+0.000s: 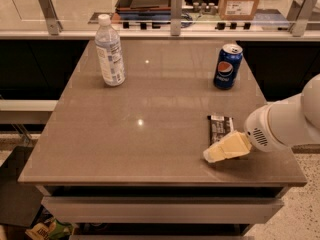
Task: Move rxbar chocolate near blue plastic bottle
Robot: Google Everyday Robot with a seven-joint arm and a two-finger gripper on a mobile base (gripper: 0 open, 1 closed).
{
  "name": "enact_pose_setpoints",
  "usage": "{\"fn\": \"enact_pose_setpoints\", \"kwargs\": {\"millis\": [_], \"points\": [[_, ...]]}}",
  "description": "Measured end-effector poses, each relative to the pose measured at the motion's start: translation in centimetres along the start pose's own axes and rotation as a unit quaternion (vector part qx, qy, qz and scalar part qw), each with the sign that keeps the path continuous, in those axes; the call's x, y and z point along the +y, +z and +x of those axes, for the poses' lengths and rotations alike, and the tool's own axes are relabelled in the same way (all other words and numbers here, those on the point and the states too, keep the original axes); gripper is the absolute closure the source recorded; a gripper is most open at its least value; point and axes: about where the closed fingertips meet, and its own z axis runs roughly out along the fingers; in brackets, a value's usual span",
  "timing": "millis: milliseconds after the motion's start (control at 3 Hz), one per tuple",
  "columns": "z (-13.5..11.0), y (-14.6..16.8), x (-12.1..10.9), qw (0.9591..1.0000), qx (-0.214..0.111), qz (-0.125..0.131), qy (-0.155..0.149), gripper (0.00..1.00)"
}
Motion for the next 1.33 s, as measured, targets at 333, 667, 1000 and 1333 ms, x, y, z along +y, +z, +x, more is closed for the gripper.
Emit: {"fn": "enact_pose_setpoints", "kwargs": {"millis": [333,667,1000,1333], "points": [[-0.3,0.2,0.5,1.0,0.002,-0.006,-0.002,0.0],[-0.5,0.5,1.1,0.9998,0.004,-0.015,-0.009,0.17],[-0.6,0.7,1.6,0.9996,0.005,-0.022,-0.018,0.4],[-0.8,0.6,1.7,0.9995,0.005,-0.023,-0.02,0.63]]}}
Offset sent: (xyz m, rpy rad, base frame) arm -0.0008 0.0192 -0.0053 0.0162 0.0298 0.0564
